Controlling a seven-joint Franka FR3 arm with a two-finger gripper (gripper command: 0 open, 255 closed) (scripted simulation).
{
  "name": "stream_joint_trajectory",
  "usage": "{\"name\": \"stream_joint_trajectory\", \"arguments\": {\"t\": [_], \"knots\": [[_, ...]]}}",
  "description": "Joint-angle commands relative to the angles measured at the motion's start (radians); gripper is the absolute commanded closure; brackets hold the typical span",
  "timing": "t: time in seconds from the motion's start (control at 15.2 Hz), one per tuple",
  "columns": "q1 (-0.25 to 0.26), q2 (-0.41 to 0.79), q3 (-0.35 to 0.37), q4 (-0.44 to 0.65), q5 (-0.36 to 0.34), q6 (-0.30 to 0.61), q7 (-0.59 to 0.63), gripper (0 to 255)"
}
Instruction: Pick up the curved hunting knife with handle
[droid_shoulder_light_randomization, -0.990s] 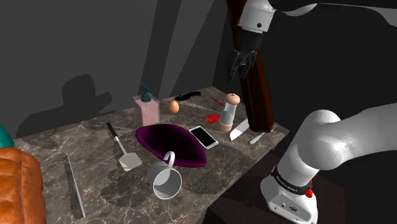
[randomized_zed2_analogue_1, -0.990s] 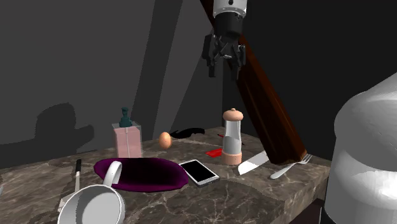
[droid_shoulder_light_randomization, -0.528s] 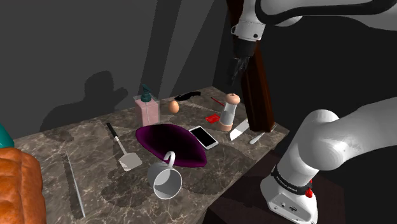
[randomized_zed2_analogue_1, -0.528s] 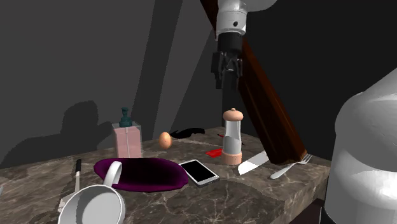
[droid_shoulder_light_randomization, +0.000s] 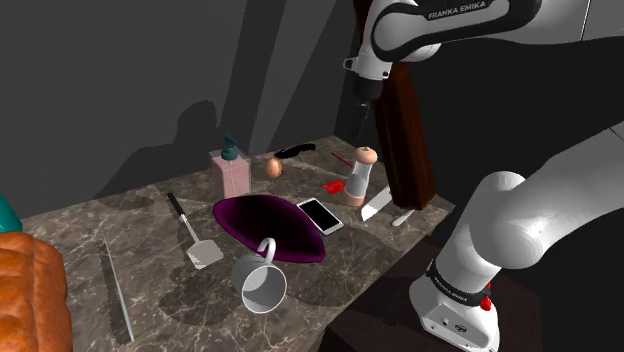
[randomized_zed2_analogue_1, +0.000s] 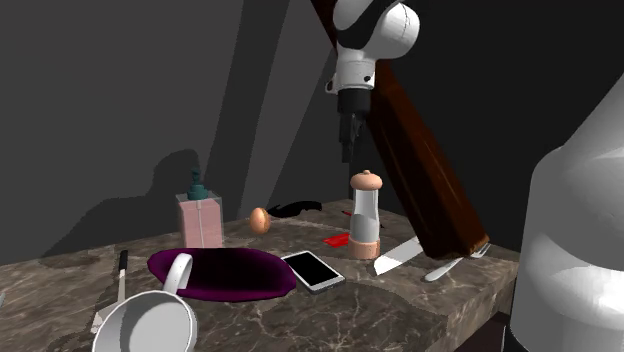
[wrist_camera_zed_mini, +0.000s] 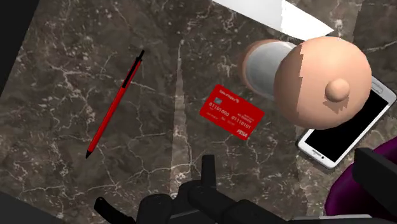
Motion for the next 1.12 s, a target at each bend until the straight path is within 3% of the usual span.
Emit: {"name": "stream_joint_trajectory", "arguments": {"t": [0.0,0.46,1.06], "knots": [[0.007,0.080,-0.042,0.026,-0.030,0.051,-0.114,0],[0.046,0.365,-0.130,0.177,0.010,0.181,-0.482,0],[-0.001,0.737,-0.088,0.454,0.125,0.269,-0.913,0]]}}
